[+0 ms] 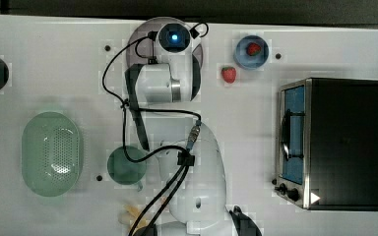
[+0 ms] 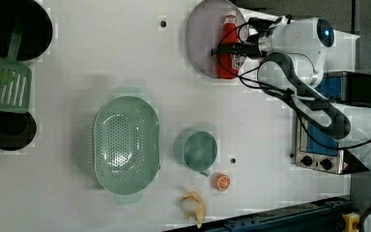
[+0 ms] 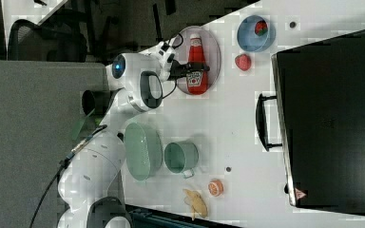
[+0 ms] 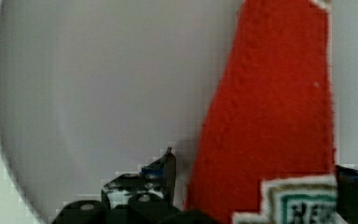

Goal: Pick ketchup from plate and place it on table.

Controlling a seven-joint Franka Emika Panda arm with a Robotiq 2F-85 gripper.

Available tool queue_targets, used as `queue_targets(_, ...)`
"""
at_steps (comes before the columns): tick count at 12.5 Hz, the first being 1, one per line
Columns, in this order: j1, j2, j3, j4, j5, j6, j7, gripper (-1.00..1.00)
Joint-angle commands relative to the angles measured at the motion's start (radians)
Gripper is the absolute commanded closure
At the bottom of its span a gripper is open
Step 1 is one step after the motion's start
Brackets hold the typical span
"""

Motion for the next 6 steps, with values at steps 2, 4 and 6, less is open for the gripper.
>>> queue_targets(2, 0.000, -0.025, 0.001, 0.007, -0.006, 0.021, -0.037, -0.19)
queue_targets(4, 0.000, -0.036, 0.003, 0.008, -0.006, 0.022, -0.033, -0.18)
queue_targets(6, -0.003, -0.083, 0.002, 0.007, -0.004, 0.018, -0.011, -0.18)
